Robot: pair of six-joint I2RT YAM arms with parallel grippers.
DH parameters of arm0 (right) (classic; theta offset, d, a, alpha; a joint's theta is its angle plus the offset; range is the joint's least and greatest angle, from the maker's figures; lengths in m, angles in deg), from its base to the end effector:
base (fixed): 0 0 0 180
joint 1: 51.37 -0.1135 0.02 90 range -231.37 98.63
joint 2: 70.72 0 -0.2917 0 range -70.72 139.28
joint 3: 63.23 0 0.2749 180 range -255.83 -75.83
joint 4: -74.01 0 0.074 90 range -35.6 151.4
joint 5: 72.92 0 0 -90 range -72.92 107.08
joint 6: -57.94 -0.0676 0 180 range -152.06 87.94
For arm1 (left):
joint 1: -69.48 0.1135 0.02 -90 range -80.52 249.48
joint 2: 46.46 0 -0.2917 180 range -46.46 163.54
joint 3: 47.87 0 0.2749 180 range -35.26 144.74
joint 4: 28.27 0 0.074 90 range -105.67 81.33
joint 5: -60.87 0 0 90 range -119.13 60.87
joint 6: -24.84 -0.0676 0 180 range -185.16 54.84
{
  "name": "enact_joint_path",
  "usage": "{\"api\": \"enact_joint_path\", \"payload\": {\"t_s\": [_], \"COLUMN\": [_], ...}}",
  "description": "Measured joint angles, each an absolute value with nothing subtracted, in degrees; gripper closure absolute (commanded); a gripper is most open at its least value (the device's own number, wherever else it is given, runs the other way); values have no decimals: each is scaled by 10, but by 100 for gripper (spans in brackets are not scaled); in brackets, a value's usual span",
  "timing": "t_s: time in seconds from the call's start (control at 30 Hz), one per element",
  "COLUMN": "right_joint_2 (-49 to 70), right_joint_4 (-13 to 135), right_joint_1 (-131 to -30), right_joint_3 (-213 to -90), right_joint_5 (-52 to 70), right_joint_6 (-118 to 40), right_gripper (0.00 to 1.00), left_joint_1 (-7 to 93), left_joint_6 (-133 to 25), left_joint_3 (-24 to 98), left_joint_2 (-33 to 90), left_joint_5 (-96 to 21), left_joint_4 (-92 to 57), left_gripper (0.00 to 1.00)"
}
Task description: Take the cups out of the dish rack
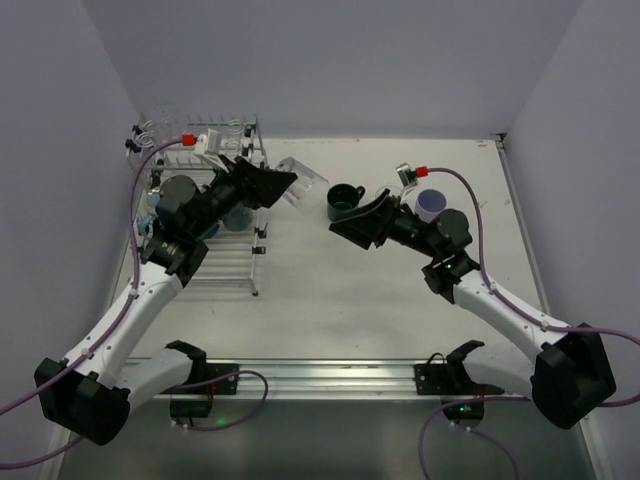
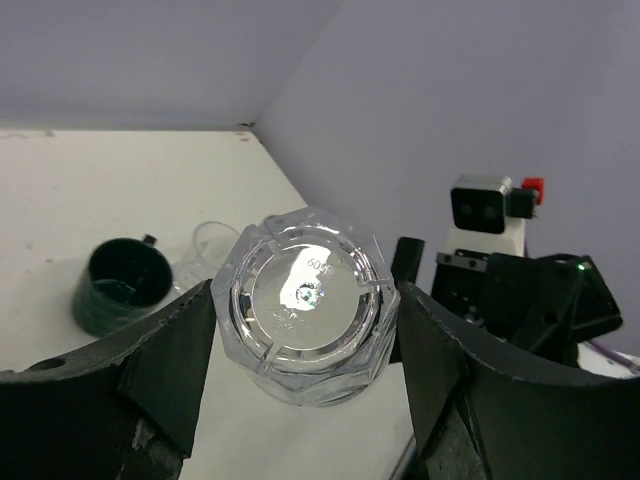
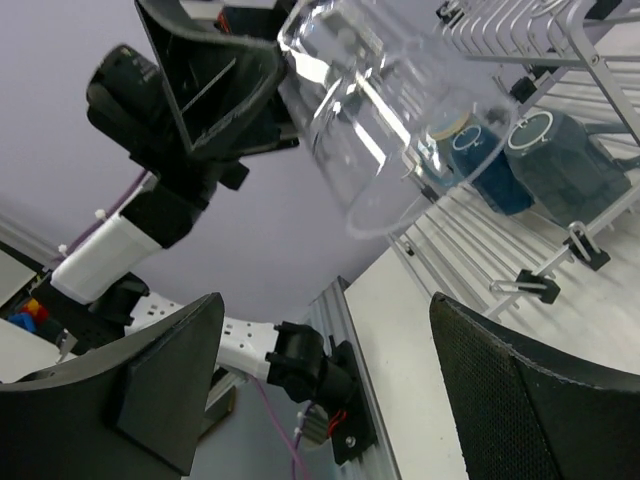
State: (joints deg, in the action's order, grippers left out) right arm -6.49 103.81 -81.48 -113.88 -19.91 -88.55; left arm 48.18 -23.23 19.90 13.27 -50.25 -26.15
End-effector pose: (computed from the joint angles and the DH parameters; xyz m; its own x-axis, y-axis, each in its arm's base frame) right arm 0.2247 0.1773 0.3474 -0.6174 0.4118 -0.6702 -0.6986 0.1046 0.7078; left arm 0.2534 -0.1249 0.4180 -0.3781 -0.5216 -0.7648 0.5647 0.5247 -0.6370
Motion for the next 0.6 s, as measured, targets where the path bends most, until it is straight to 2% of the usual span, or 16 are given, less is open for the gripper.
{"api": "enact_joint_path", "payload": {"t_s": [0.2, 0.3, 0.37, 0.4, 0.43, 0.47, 0.53, 0.57, 0.6], "right_joint_2": [-54, -55, -56, -56, -57, -61, -71, -76, -84], "right_joint_4": [1047, 1050, 1053, 1054, 1056, 1063, 1070, 1076, 1077], "right_joint_1": [-815, -817, -817, -818, -818, -820, -823, -825, -826], "right_joint_3": [-1158, -1160, -1161, -1161, -1161, -1160, -1157, -1155, -1154], "right_joint_5": [-197, -195, -192, -188, -187, -187, -186, -186, -182], "right_joint_6": [-885, -884, -883, -882, -882, -886, -885, -887, -883], "right_gripper": [15, 25, 45, 54, 72, 79, 93, 96, 98], "left_joint_1": [420, 384, 369, 363, 359, 357, 355, 353, 352], "left_joint_6": [-170, -156, -151, -149, -149, -151, -138, -137, -139], "left_joint_3": [137, 120, 114, 110, 108, 106, 102, 101, 99], "left_joint_2": [134, 144, 149, 151, 151, 151, 150, 146, 142], "left_joint_5": [-543, -545, -544, -544, -539, -530, -528, -522, -518], "left_joint_4": [-357, -393, -409, -417, -421, -422, -427, -425, -424], "left_gripper": [80, 80, 76, 67, 61, 45, 30, 17, 12]}}
